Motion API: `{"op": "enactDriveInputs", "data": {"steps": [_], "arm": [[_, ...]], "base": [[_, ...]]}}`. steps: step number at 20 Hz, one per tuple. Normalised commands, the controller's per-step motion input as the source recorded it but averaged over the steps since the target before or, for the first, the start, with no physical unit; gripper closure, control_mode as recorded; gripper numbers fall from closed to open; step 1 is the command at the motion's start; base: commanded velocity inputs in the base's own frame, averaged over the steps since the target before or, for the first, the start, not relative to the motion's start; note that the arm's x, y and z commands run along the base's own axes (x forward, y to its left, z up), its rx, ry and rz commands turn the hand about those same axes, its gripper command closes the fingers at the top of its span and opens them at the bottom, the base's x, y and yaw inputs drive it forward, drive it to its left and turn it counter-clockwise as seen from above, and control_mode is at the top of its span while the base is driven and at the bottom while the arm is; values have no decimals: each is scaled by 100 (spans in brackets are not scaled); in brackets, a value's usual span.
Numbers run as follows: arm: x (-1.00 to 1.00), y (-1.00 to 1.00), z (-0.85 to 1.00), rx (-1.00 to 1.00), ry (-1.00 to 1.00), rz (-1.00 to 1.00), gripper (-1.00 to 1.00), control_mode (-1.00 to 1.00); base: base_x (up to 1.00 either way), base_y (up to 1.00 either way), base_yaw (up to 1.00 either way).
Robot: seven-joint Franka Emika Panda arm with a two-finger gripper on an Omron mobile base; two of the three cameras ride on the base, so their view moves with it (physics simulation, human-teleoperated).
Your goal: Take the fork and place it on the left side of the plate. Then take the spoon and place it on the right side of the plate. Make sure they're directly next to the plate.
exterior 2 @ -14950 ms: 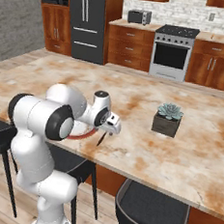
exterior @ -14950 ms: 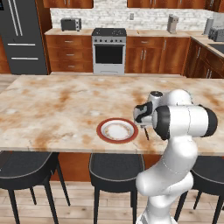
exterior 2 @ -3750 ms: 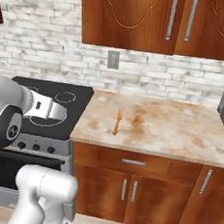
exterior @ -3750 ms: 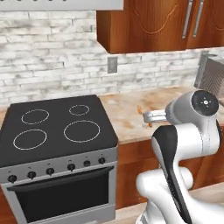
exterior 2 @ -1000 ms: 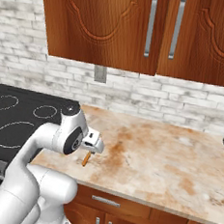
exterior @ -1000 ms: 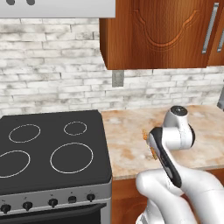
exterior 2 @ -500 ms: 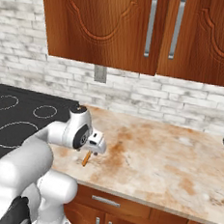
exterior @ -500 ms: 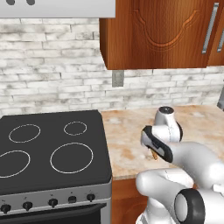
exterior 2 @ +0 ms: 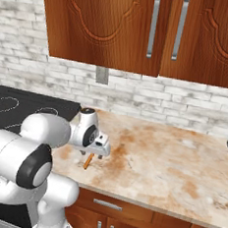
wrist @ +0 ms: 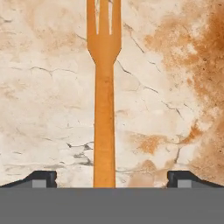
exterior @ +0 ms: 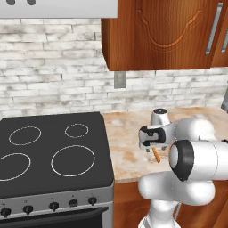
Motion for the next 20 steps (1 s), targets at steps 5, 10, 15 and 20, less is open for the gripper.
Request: {"op": "enactDriveInputs", "data": {"steps": [5,10,15,20], "arm": [[23,0,-41,0,0,0,-100,-100],[16,0,-46,0,0,0,100,-100],[0,0,-34,0,-3,0,100,-100],[-2,1,-25,0,-11,0,100,-100]], "base": [[0,0,0],[0,0,0],[0,0,0],[0,0,0]]}}
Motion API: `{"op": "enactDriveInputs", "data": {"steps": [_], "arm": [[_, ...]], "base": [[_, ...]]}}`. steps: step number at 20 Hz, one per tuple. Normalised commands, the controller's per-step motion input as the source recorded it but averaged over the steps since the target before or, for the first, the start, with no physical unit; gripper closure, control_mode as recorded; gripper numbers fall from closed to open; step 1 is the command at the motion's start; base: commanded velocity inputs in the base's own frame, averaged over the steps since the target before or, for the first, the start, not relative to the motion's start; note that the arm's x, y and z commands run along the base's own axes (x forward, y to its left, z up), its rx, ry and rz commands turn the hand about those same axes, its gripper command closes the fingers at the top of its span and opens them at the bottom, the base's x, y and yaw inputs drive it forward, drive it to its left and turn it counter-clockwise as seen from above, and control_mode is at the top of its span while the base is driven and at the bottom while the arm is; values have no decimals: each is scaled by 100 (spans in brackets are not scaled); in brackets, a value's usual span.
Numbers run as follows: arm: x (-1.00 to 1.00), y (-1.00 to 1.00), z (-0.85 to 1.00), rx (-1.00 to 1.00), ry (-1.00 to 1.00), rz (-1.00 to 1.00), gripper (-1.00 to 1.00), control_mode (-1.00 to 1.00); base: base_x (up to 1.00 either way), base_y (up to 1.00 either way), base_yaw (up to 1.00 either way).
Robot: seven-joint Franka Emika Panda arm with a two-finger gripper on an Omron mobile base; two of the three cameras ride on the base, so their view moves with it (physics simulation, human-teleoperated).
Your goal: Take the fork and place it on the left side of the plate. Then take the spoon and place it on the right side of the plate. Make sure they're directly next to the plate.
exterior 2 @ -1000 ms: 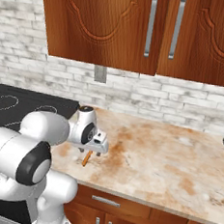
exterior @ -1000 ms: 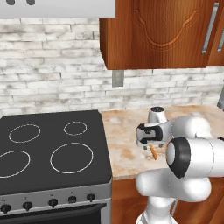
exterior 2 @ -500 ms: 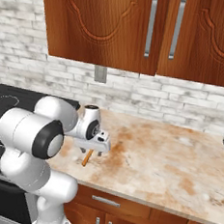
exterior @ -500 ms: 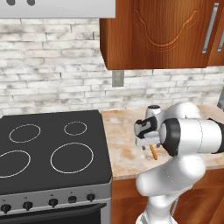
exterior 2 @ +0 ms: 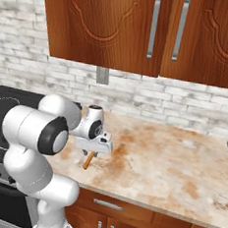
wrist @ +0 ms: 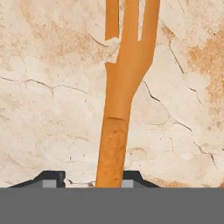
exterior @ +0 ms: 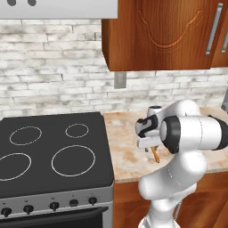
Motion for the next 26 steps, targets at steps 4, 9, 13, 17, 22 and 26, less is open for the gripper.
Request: {"op": "enactDriveInputs", "data": {"steps": [4,9,13,17,22,26], "arm": [[-15,1,-16,0,-18,0,100,-100],[-21,0,-4,0,-16,0,100,-100],[-30,0,9,2,-8,0,100,-100],[-39,0,46,0,-9,0,100,-100],[-41,0,63,0,-15,0,100,-100],[-40,0,64,0,-16,0,100,-100]], "base": [[0,0,0],[0,0,0],[0,0,0],[0,0,0],[0,0,0],[0,0,0]]}}
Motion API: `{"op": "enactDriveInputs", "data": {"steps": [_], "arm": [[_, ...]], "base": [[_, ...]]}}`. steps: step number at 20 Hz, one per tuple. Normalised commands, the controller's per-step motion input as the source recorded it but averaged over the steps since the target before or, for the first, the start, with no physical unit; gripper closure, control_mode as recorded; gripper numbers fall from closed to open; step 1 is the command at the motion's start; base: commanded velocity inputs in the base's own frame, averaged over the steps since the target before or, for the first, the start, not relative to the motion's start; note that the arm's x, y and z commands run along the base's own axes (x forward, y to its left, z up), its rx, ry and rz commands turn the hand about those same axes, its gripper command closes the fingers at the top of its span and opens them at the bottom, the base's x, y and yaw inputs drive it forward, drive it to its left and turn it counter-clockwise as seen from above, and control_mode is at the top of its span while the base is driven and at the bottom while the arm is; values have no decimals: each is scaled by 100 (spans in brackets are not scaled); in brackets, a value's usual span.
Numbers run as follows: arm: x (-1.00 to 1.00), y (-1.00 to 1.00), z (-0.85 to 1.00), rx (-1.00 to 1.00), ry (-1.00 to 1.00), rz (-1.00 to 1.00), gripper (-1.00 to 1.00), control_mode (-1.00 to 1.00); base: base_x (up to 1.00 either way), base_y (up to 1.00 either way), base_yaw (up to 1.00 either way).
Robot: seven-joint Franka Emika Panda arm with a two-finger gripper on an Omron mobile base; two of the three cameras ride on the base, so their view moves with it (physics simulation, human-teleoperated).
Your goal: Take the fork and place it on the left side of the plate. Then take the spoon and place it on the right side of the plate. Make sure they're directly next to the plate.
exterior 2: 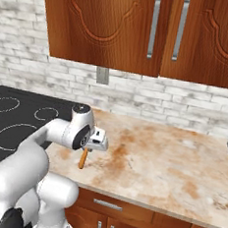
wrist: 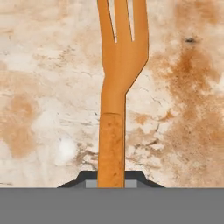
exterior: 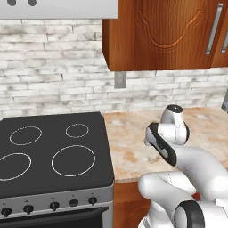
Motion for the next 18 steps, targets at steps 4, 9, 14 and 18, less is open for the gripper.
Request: {"op": "enactDriveInputs", "data": {"steps": [4,9,14,18], "arm": [[-36,0,75,0,-14,0,100,-100],[-30,0,78,0,-11,0,100,-100],[-44,0,66,0,-11,0,100,-100],[-20,0,71,0,-8,0,100,-100]], "base": [[0,0,0],[0,0,0],[0,0,0],[0,0,0]]}}
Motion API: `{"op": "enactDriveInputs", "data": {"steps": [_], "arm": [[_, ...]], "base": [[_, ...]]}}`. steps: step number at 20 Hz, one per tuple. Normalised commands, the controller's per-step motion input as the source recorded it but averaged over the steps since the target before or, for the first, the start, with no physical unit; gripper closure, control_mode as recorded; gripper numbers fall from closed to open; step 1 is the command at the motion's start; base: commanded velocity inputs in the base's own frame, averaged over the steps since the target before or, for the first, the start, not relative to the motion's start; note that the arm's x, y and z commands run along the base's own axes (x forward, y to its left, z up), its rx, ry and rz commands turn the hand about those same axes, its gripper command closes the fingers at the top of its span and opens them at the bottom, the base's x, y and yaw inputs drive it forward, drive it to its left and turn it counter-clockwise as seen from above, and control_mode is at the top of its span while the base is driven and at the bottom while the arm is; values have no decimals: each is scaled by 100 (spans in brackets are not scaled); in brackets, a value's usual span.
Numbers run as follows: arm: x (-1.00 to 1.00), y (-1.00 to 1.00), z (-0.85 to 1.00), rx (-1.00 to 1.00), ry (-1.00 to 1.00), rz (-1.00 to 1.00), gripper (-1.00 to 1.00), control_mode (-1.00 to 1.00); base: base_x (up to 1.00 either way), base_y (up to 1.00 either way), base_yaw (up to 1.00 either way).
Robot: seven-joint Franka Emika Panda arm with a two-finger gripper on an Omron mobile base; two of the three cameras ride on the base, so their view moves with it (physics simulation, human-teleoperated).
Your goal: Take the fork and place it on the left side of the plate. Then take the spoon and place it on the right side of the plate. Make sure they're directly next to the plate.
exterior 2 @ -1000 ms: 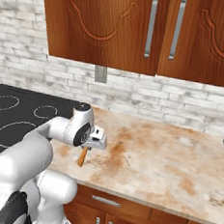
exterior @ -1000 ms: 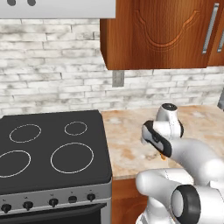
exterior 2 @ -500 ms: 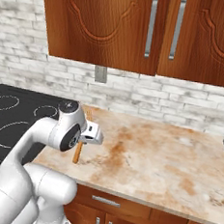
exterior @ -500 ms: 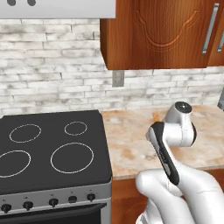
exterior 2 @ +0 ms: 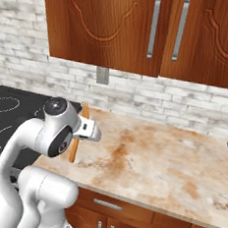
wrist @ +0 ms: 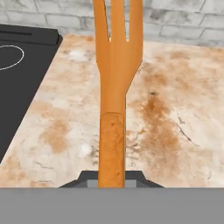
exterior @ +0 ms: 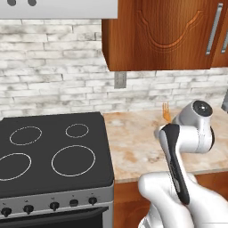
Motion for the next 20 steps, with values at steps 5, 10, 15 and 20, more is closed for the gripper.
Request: {"op": "enactDriveInputs", "data": {"steps": [5,10,15,20], "arm": [[0,0,56,1,-2,0,100,-100],[-5,-2,38,1,-4,0,100,100],[0,0,0,0,0,0,100,100],[0,0,0,0,0,0,100,100]], "base": [[0,0,0],[-5,0,0],[-57,4,0],[-90,49,0]]}}
